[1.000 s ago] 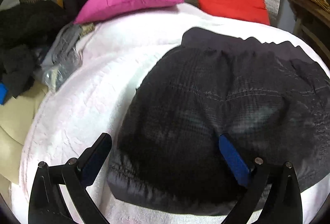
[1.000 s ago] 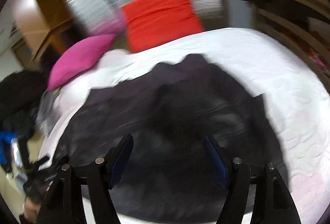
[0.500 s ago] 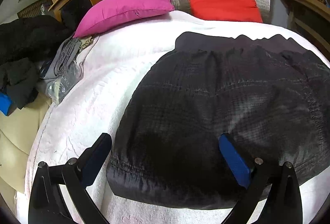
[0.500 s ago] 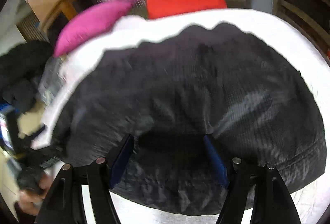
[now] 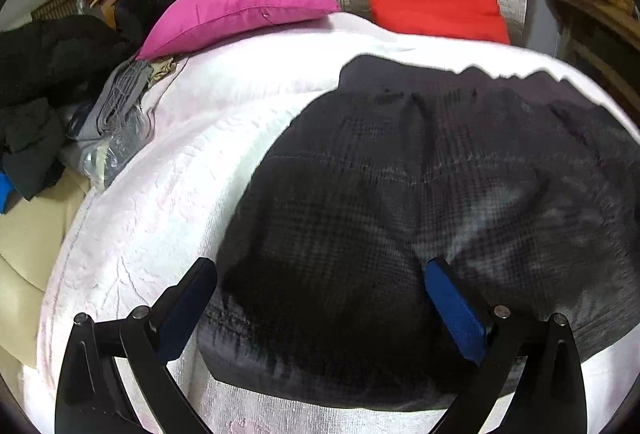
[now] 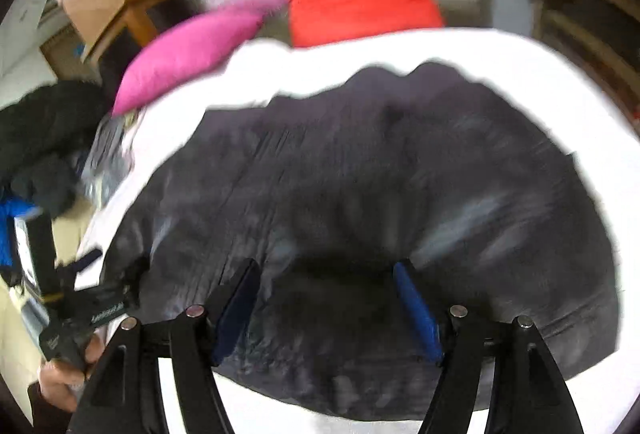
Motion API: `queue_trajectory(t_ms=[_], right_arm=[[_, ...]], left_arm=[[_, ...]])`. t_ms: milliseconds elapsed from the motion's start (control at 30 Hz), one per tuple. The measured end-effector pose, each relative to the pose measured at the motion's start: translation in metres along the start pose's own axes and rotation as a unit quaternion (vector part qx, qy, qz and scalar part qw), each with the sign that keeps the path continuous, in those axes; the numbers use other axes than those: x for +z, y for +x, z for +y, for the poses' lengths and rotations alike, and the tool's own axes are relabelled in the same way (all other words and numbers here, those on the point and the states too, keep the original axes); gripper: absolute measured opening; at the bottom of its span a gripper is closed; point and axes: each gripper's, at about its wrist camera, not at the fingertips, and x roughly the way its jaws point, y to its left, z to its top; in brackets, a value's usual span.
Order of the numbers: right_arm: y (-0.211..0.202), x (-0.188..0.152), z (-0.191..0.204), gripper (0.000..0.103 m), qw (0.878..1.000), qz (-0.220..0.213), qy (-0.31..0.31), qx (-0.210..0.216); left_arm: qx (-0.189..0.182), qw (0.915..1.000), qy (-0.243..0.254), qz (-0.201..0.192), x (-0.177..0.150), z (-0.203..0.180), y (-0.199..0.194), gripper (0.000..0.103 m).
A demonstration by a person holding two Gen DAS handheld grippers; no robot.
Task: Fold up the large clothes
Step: 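Grasp the edge of the folded black jacket with both tools and lift it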
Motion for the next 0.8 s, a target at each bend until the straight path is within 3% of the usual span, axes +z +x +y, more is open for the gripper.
queue_trajectory(t_ms=[100, 200, 233, 300, 400, 500, 567, 633, 800], right_arm=[[-0.021, 0.012, -0.029, 0.072, 0.998, -0.042, 0.039, -0.017], [-0.020, 0.017, -0.058, 0.072, 0.995, -0.043, 0.080, -0.035], [-0.018, 0.016, -0.066, 0.072, 0.995, -0.037, 0.091, -0.036], [0.002, 0.013, -0.080, 0.073, 0.994, 0.016, 0.105, -0.031], [0.008, 0.011, -0.083, 0.073, 0.995, 0.026, 0.084, -0.039], [-0.010, 0.018, -0.086, 0.073, 0.996, 0.016, 0.092, -0.004], [-0.031, 0.021, -0.099, 0.073, 0.994, -0.017, 0.105, 0.012], [-0.040, 0.025, -0.114, 0.079, 0.992, -0.033, 0.122, 0.011], [-0.047, 0.020, -0.184, 0.079, 0.974, -0.033, 0.220, 0.042]], left_arm=[[0.008, 0.9994, -0.027, -0.023, 0.008, 0.016, -0.009, 0.103], [0.015, 0.9982, -0.054, -0.022, 0.010, 0.031, -0.004, 0.103], [0.019, 0.9983, -0.055, 0.002, 0.009, 0.033, 0.006, 0.103], [0.013, 0.9983, -0.037, 0.042, 0.006, 0.029, 0.025, 0.103], [0.009, 0.9984, -0.035, 0.044, 0.007, 0.027, 0.028, 0.103], [-0.023, 0.9986, -0.032, 0.035, 0.012, 0.030, 0.019, 0.103], [-0.056, 0.9963, -0.054, 0.036, 0.016, 0.041, 0.017, 0.103], [-0.094, 0.9911, -0.083, 0.043, 0.019, 0.057, 0.021, 0.103], [-0.158, 0.9728, -0.154, 0.072, 0.027, 0.093, 0.041, 0.103]])
